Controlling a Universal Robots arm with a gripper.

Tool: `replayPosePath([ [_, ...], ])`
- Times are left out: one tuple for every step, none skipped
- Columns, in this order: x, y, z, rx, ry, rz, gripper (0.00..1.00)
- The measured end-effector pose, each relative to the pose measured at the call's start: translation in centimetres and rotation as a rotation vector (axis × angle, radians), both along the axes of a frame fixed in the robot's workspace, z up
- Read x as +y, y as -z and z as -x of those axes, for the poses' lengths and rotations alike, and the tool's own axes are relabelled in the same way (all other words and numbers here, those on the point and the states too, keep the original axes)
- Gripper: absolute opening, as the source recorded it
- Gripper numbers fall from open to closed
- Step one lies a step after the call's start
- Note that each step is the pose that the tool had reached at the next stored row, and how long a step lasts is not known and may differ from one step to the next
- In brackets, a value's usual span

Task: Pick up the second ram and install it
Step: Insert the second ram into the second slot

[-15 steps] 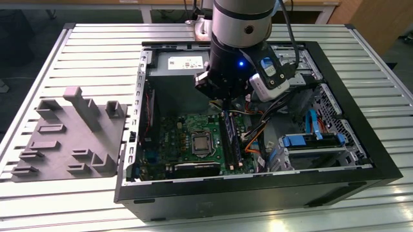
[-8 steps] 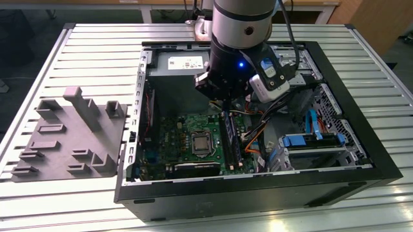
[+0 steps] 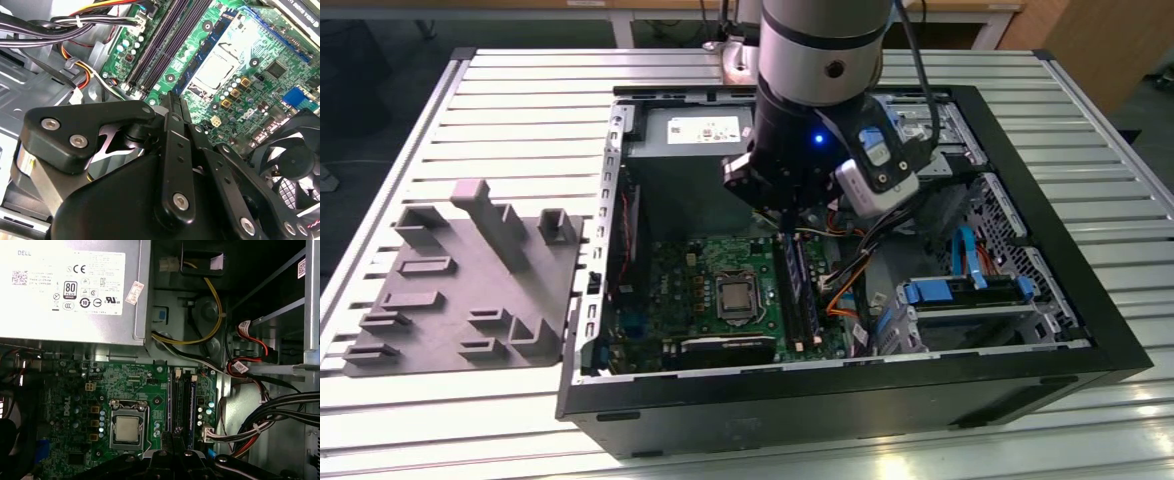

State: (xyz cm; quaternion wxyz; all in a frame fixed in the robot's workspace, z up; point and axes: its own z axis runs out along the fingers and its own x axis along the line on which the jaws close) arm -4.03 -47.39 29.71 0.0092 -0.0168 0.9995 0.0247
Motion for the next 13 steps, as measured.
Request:
replayPosePath([
  [-0.01, 0.03, 0.00, 0.0000, 0.001, 0.0001, 0.12],
  [-0.02, 0.07, 0.00, 0.0000, 0.002, 0.0000, 0.12],
  [-0.02, 0.09, 0.00, 0.0001, 0.004, 0.0003, 0.12],
  [-0.02, 0.11, 0.00, 0.0001, 0.005, 0.0002, 0.12],
  [-0.02, 0.15, 0.00, 0.0000, 0.006, 0.0000, 0.12],
  [-0.02, 0.19, 0.00, 0.0000, 0.007, 0.0000, 0.12],
  [-0.02, 0.23, 0.00, -0.0001, 0.008, -0.0001, 0.12],
  [-0.02, 0.26, 0.00, 0.0000, 0.009, 0.0001, 0.12],
  [-0.02, 0.30, 0.00, 0.0000, 0.010, 0.0000, 0.12],
  [-0.02, 0.35, -0.01, 0.0000, 0.010, 0.0000, 0.12],
  [-0.02, 0.39, -0.01, 0.0000, 0.011, 0.0000, 0.12],
  [-0.02, 0.44, 0.00, 0.0000, 0.011, 0.0000, 0.12],
  [-0.02, 0.49, -0.01, 0.0000, 0.012, 0.0000, 0.12],
])
